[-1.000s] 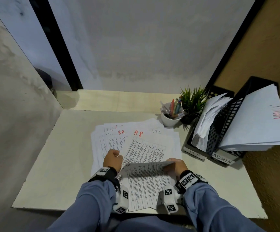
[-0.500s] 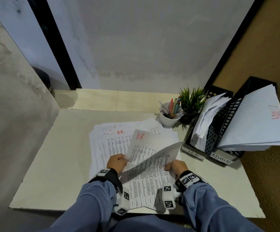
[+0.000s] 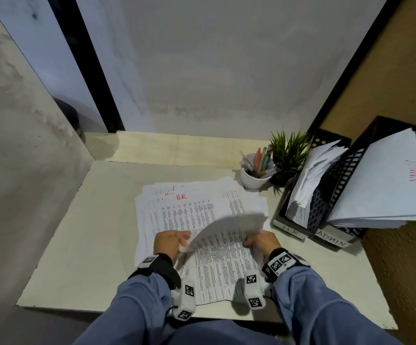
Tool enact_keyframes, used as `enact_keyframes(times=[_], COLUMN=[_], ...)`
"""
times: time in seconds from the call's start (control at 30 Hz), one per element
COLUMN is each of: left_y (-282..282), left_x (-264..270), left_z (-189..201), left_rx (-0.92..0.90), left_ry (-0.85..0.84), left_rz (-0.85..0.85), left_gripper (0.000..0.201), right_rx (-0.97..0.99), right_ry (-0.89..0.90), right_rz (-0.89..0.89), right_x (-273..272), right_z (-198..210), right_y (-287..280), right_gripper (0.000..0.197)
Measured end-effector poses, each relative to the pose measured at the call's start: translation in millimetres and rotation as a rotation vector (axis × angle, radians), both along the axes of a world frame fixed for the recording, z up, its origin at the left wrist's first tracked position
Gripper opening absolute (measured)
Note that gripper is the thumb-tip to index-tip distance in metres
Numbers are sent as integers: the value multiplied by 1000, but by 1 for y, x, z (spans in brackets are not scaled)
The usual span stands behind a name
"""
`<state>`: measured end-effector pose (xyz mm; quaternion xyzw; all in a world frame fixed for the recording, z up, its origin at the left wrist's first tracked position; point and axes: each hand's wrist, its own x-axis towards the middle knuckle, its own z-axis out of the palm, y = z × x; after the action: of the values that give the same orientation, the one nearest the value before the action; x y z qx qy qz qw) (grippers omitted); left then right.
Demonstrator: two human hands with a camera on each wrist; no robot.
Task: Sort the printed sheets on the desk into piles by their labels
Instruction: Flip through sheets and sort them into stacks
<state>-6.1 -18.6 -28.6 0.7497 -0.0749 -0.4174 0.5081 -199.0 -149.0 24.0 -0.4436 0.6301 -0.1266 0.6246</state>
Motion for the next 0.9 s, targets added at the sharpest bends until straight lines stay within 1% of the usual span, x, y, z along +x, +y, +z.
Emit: enact_keyframes(times=[0.03, 0.07, 0.1, 0.13, 0.17, 0.27, 0.3, 0.33, 0.37, 0.43, 0.47, 0.53, 0.6, 0.63, 0.7, 0.73, 0.8, 0.83, 0.9], left_y=[0, -1, -1, -2, -2, -6, -8, -9, -10, -11, -11, -12, -11, -10, -9, -7, -3, -1, 5], left_x=[2, 5, 8, 11, 13, 16, 17, 19, 21, 24, 25, 26, 26, 25, 24, 23, 21, 20, 18], left_z=[3, 3, 3, 1, 0, -4, -3, -2, -2, -1, -3, -4, 0, 4, 7, 9, 13, 14, 15], left_rx=[65, 149, 224, 280, 327, 421, 438, 450, 469, 493, 491, 445, 397, 380, 355, 329, 261, 213, 85], left_ry=[-87, -211, -312, -363, -356, -278, -249, -219, -194, -182, -183, -220, -263, -281, -361, -421, -534, -568, -549], left_rz=[25, 56, 91, 118, 136, 88, 65, 41, 14, -54, -85, -115, -105, -90, -89, -99, -123, -130, -107], left_gripper=[43, 39, 33, 27, 26, 46, 49, 49, 48, 35, 28, 27, 19, 22, 30, 28, 17, 16, 21], right_rx=[1, 17, 21, 30, 8, -4, -1, -3, -24, -31, -16, 10, 9, 26, 40, 43, 42, 34, 51], right_ry=[49, 78, 110, 90, 68, 144, 162, 159, 165, 133, 114, 78, 55, 16, -69, -88, -113, -97, -73], right_rz=[13, 56, 83, 80, 102, 127, 130, 123, 133, 108, 78, 41, 10, -22, -102, -124, -142, -144, -161], right_x=[0, -1, -2, -3, -5, -5, -4, -4, -4, -4, -4, -5, -6, -6, -5, -5, -5, -4, -5], right_z=[-5, -9, -15, -19, -22, -24, -19, -16, -14, -11, -8, -4, -2, 0, 1, 1, 0, -1, -5], right_y=[0, 0, 0, -1, -1, -2, -1, -1, -2, 0, 1, 3, 5, 7, 9, 10, 10, 10, 8], right_gripper=[26, 25, 20, 17, 17, 19, 24, 27, 25, 19, 18, 15, 13, 16, 28, 31, 33, 33, 29])
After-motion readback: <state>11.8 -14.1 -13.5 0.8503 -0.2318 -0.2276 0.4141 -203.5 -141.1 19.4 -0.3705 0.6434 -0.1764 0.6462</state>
